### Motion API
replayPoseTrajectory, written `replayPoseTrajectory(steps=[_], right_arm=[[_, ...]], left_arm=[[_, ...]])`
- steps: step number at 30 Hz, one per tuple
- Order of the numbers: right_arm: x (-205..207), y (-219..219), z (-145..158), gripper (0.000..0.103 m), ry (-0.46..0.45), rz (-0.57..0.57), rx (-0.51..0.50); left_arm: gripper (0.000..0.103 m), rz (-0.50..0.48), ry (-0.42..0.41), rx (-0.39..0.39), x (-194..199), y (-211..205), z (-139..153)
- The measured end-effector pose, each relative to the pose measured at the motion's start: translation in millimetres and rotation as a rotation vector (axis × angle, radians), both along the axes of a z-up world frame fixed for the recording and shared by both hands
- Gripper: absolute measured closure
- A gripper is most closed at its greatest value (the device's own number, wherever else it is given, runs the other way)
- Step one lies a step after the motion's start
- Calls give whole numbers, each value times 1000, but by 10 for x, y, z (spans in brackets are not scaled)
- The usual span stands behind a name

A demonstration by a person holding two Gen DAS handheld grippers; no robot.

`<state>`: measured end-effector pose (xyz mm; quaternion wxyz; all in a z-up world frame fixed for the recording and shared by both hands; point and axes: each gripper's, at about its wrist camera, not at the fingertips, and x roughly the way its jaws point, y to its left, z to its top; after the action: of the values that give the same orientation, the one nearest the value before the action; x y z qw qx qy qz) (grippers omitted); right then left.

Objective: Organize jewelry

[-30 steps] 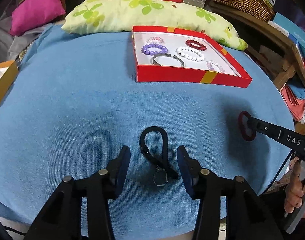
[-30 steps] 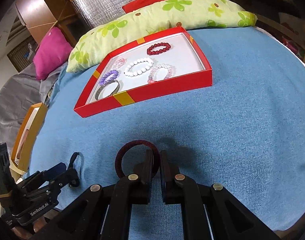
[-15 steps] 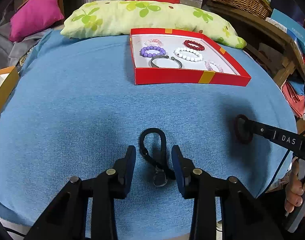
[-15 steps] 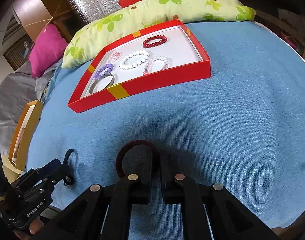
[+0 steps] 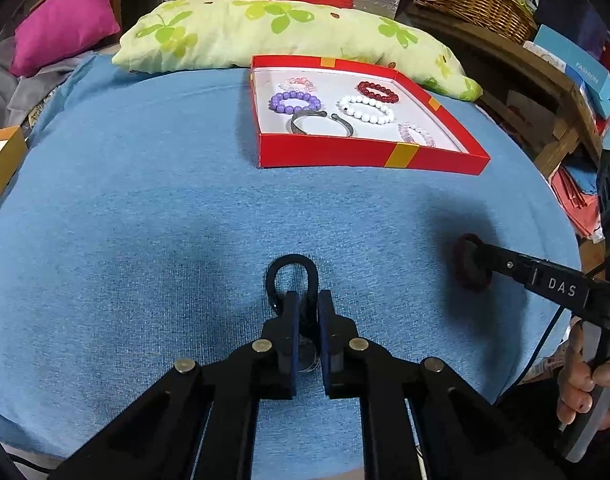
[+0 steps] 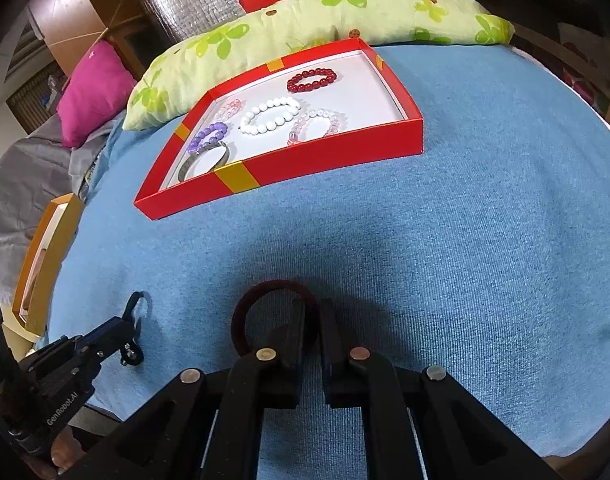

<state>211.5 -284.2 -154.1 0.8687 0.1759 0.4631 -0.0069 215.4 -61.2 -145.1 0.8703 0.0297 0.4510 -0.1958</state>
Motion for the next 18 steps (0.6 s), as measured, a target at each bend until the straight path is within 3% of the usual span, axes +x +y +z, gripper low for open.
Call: replayPoseTrajectory(steps=[9, 18], right_arm=[[-18, 53, 2, 95, -5, 23, -30], [-13, 60, 3, 95, -5, 25, -40]], left_arm=[[97, 6, 5, -43, 20, 62, 25], [97, 14, 3, -37, 26, 83, 27]])
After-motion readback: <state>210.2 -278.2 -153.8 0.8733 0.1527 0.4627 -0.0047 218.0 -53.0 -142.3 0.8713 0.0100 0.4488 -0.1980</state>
